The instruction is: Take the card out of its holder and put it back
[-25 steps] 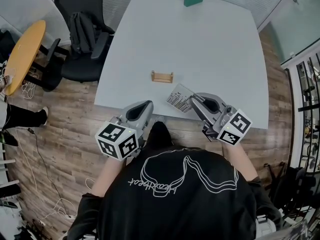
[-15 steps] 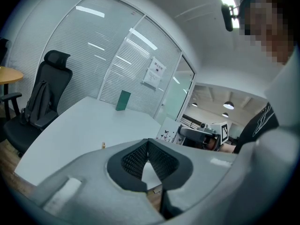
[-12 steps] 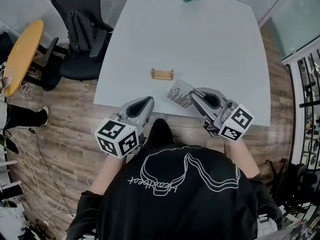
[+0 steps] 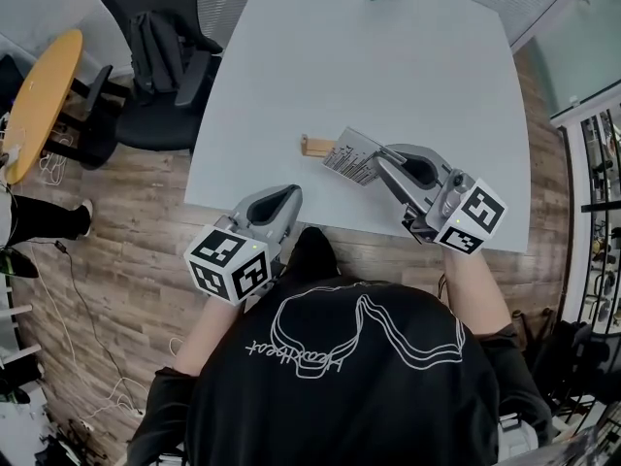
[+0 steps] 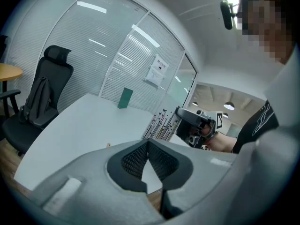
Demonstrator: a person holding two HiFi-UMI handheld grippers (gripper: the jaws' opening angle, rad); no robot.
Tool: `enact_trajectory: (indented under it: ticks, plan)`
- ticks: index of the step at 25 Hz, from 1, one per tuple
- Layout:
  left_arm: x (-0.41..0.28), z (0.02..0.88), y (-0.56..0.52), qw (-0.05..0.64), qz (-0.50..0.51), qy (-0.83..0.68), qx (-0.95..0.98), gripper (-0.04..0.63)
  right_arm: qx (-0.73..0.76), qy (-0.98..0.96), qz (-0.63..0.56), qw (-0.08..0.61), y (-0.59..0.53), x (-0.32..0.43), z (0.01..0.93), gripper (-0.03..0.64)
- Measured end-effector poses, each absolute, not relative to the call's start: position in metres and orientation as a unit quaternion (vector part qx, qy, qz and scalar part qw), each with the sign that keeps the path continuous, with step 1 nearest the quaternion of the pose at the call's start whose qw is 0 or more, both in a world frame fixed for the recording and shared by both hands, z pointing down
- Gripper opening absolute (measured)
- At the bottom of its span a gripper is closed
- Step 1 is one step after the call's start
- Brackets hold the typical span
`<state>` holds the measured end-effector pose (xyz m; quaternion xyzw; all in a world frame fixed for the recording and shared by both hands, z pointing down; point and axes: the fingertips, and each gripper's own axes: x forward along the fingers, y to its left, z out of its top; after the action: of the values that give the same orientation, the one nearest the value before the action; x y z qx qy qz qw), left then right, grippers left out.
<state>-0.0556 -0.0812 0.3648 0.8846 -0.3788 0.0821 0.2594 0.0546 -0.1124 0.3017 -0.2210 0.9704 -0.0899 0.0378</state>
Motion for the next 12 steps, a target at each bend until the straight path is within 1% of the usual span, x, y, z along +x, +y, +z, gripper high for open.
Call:
enact_trajectory:
  ticks: [6, 12]
  plan:
    - [-0.055, 0.373, -0.087, 0.264, 0.091, -0.377, 0.883, 0.014, -0.207, 0.975, -0.075, 0.045, -0.124, 0.050, 0.297, 0.025]
    - [-0.051, 0.387, -0.095, 0.275, 0.102, -0.375, 0.880, 0.014, -0.168, 0.984, -0.044, 0.025, -0.131, 0.045, 0.302, 0.025]
